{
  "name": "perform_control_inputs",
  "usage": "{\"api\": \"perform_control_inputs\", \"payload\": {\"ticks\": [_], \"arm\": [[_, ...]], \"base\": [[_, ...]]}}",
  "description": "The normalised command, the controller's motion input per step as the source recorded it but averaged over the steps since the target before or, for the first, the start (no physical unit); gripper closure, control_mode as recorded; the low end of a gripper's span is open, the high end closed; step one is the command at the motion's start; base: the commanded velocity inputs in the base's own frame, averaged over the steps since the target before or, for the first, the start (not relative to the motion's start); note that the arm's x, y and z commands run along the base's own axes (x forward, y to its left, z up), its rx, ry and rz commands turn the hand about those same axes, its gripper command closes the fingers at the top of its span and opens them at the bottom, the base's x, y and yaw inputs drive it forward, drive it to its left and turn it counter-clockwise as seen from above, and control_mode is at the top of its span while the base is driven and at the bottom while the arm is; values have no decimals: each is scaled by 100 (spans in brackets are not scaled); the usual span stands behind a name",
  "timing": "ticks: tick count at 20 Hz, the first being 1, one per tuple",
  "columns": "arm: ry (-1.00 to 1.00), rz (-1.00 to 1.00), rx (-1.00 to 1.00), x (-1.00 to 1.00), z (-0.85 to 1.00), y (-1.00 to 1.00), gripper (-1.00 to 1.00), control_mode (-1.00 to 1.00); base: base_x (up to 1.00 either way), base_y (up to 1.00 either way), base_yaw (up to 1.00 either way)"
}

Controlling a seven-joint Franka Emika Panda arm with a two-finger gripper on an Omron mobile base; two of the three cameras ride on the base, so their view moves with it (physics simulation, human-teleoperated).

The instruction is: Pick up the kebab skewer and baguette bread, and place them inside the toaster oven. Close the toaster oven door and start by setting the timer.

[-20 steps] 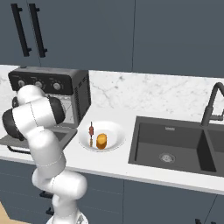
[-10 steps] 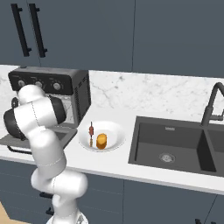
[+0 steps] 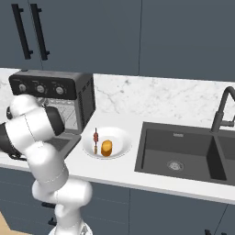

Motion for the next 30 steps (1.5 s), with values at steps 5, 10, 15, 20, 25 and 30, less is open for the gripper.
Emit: {"api": "perform_control_inputs", "payload": {"ticks": [5, 10, 15, 20, 25, 30], "arm": [[16, -1, 10, -68, 20, -28, 100, -100], [19, -3, 12, -74, 25, -25, 100, -100], [17, -3, 12, -75, 23, -27, 100, -100], [16, -3, 12, -75, 22, -30, 100, -100], [9, -2, 12, -79, 65, -43, 100, -100], [1, -5, 10, -64, 100, -70, 100, -100]], "base": [[0, 0, 0], [0, 0, 0], [0, 0, 0], [0, 0, 0], [0, 0, 0], [0, 0, 0]]}}
